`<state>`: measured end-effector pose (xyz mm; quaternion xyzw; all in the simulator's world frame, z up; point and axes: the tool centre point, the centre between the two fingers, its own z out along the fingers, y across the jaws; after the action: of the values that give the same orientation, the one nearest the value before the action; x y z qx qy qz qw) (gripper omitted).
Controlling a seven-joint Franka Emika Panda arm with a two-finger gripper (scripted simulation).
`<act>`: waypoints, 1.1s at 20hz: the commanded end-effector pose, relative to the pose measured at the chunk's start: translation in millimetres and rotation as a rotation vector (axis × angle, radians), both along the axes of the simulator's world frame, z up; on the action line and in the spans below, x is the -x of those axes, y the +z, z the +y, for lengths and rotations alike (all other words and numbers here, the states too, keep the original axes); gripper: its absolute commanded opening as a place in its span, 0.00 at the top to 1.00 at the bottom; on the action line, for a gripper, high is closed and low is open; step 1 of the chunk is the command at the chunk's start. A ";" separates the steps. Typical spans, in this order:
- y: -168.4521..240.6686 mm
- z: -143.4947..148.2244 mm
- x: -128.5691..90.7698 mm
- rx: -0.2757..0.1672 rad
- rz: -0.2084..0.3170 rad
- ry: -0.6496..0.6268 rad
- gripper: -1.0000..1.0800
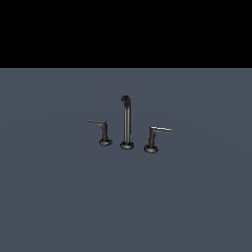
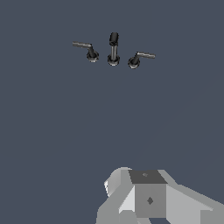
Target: Turn on the faucet by rotating a designated handle.
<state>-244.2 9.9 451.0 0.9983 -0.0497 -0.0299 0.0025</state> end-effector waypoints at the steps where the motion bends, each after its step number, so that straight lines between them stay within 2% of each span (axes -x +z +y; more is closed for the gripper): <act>1: -9.0 2.8 -7.1 0.001 -0.001 -0.041 1.00; 12: -68.2 13.4 -57.9 0.007 -0.008 -0.313 1.00; 22: -127.0 9.4 -111.0 0.012 -0.015 -0.585 1.00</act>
<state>-141.4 20.7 333.0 0.9487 -0.3154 -0.0227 0.0000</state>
